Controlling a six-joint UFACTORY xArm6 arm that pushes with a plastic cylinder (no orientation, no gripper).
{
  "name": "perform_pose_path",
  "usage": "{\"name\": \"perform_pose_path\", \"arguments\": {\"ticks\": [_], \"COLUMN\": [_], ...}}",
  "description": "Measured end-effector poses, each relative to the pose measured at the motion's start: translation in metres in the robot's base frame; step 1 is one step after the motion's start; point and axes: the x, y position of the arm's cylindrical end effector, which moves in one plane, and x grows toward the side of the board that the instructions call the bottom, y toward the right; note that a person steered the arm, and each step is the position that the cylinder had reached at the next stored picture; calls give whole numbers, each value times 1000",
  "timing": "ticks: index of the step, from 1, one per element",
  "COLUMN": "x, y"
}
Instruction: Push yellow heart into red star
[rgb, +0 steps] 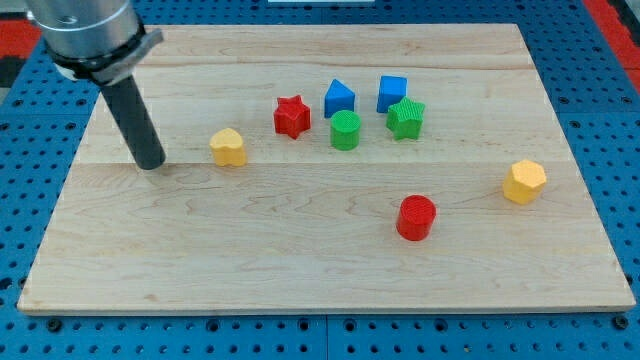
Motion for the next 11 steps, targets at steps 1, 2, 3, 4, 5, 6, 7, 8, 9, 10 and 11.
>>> {"name": "perform_pose_path", "arguments": {"ticks": [1, 2, 3, 4, 5, 6, 7, 8, 9, 10, 11], "x": [-1, -1, 6, 20, 36, 15, -10, -12, -12, -12, 33], "y": [25, 47, 88, 130, 112, 44, 74, 120, 140, 140, 149]}}
